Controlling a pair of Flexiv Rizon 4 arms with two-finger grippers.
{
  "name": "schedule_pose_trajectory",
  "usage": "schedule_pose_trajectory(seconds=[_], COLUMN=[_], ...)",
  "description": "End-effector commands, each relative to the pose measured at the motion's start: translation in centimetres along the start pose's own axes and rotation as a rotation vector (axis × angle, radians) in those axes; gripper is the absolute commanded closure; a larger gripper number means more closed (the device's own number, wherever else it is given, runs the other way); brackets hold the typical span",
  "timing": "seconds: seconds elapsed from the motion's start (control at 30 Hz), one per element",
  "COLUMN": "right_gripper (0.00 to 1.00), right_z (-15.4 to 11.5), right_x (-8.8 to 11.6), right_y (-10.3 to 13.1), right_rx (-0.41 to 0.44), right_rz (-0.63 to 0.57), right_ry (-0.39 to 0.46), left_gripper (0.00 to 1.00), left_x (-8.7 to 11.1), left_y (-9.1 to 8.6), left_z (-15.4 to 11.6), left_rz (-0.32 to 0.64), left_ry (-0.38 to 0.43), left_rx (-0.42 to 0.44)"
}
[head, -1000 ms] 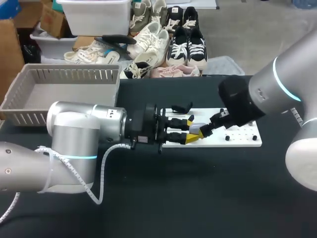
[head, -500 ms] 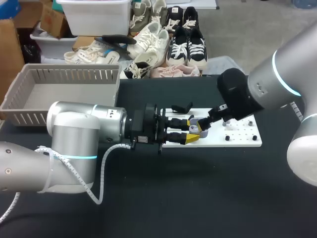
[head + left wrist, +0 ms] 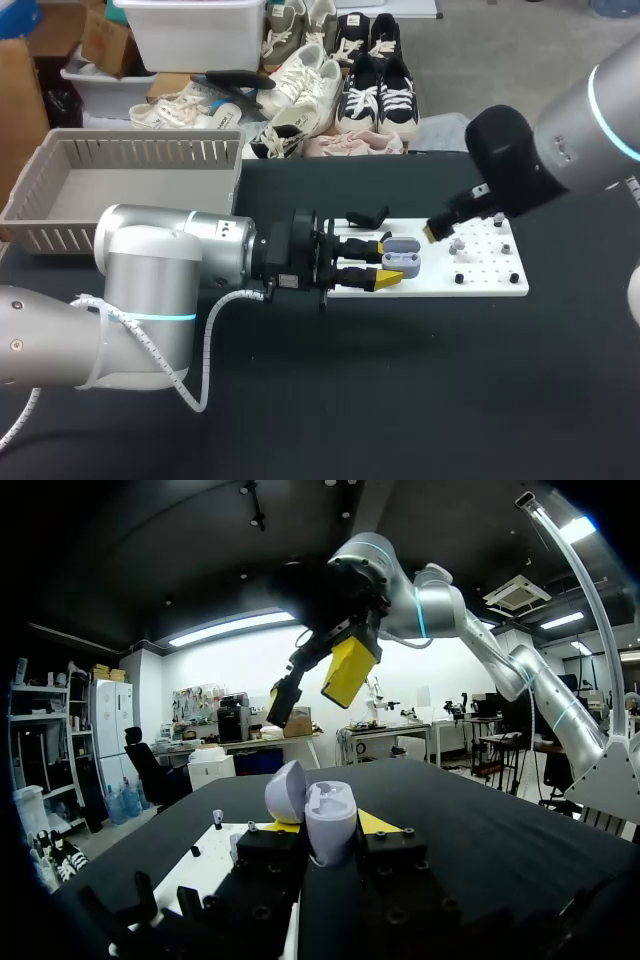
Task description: Pick up each earbud case from the left stands, insert the matching earbuds, close the lid, and place the case in the box.
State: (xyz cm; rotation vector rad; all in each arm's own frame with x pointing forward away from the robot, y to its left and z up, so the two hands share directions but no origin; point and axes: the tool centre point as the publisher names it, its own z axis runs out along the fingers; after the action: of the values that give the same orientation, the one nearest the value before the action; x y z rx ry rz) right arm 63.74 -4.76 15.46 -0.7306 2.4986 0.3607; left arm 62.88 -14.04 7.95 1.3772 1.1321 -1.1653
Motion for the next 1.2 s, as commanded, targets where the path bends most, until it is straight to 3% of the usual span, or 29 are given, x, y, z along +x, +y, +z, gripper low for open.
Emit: schedule_pose_trajectory(seconds=[0.03,0.33,0.63,1.2], right_gripper=[0.0,0.0,0.0,0.0], right_z=[-1.8,-0.8,1.2,5.6], right_x=[0.7,1.1,0.4,-0.6], right_y=[-0.8,-4.7,-7.3,-12.1], right_rx=[0.312,0.485,0.548,0.469], right_rz=[0.004,0.034,0.033,0.092], right_ry=[0.025,0.154,0.254,0.305], left_gripper=[1.0,1.0,1.0,1.0], left_x=[0.1,0.1,0.1,0.1], left_y=[0.1,0.1,0.1,0.1], left_z=[0.0,0.0,0.0,0.0], left_rz=[0.0,0.0,0.0,0.0], left_ry=[-0.002,-0.002,-0.002,-0.002], left_rx=[0.001,0.001,0.001,0.001])
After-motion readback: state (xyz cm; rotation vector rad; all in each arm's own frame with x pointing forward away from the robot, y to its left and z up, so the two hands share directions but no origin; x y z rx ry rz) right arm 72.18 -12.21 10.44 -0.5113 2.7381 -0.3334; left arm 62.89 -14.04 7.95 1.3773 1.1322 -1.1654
